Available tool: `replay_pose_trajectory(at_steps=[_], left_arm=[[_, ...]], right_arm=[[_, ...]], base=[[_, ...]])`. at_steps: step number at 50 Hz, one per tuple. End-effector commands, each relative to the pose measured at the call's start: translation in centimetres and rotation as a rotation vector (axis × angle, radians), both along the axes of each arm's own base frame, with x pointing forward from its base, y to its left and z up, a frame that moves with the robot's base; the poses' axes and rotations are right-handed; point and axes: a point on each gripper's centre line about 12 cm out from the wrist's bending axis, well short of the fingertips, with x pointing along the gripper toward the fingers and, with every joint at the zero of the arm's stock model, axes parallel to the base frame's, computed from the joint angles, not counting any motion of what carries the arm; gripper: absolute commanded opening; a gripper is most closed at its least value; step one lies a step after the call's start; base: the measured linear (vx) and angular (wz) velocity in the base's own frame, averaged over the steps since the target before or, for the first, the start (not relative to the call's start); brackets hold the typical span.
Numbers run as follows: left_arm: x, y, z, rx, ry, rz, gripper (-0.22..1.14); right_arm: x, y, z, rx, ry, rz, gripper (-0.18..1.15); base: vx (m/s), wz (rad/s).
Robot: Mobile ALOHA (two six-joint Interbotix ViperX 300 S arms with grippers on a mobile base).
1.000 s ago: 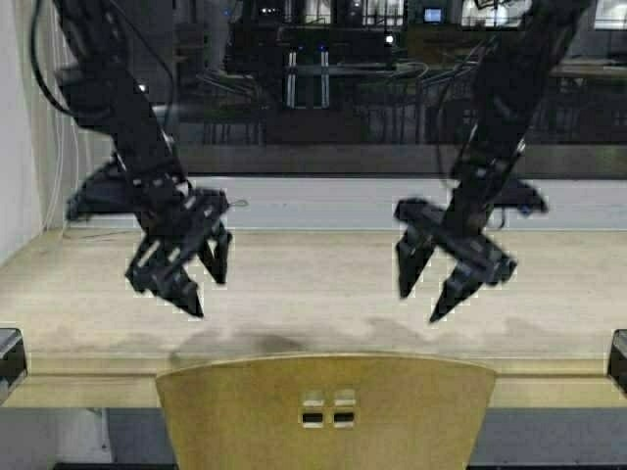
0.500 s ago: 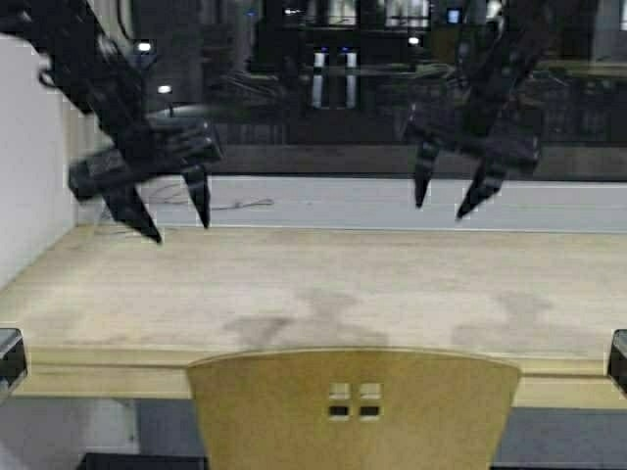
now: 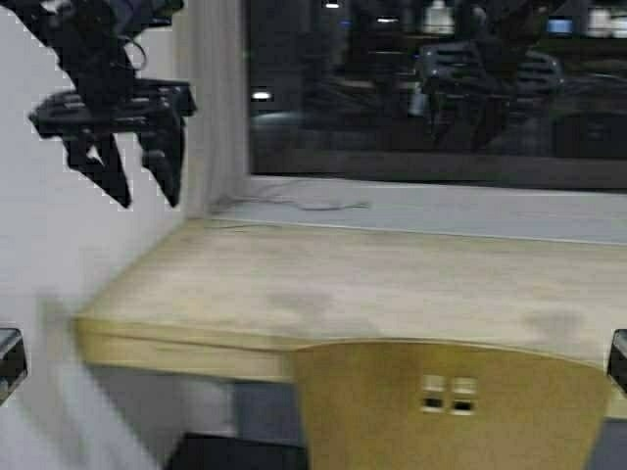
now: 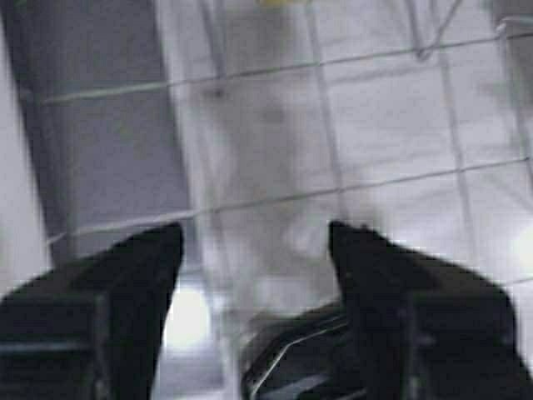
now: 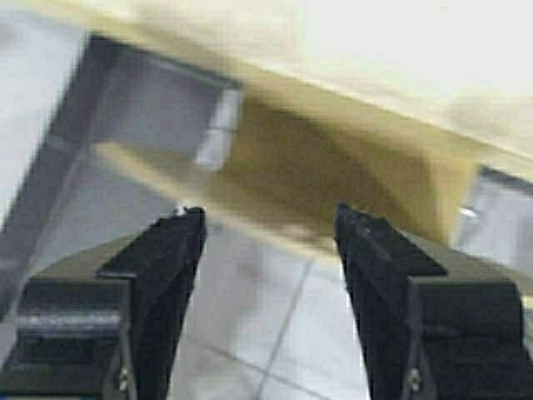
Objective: Push the chairs under the table
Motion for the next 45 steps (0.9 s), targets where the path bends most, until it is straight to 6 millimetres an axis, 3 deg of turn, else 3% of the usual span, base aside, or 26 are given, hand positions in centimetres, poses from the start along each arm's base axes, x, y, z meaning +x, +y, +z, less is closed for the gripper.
replay_pose_trajectory(at_steps=[1, 29, 37, 45], left_arm=[[-0.4, 0.6, 1.4, 0.017, -0.067, -0.021, 0.89], [0.5, 0.3, 2.9, -0.024, -0.147, 0.004, 0.89], [0.9, 0.4, 2.8, -0.021, -0.155, 0.009, 0.89], [1.0, 0.4, 3.0, -0.023, -0.160, 0.009, 0.89]], right_arm=[[0.2, 0.1, 1.3, 0.010, -0.037, 0.003, 0.85], [0.5, 0.2, 1.9, 0.012, -0.048, 0.003, 0.85], [1.9, 0.7, 2.3, 0.016, -0.071, 0.008, 0.85], [2.3, 0.7, 0.9, -0.003, -0.039, 0.010, 0.85]], base=[[-0.13, 0.44], [-0.20, 0.35], [-0.27, 0.19], [-0.33, 0.28]])
